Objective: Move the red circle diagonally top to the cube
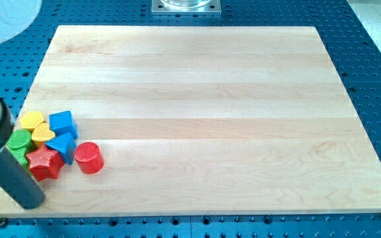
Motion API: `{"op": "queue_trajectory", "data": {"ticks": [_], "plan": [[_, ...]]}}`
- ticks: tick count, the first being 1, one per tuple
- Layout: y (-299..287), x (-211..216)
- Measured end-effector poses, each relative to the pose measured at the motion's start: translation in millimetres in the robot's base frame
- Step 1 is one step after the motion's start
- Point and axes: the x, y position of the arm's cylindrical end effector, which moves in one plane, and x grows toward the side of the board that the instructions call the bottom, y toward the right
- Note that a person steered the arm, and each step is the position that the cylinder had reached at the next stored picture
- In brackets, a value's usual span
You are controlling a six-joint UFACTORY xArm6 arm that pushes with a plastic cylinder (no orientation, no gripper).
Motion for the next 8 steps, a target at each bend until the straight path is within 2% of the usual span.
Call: {"op": "queue_trajectory", "data": {"ticks": [2,3,4,5,6,8], "plan": [[36.7,-34.1],[59.0,-34.7],[89.0,-61.1],[129.0,-65.8],[128.7,-53.7],[182.2,-103.6]]}}
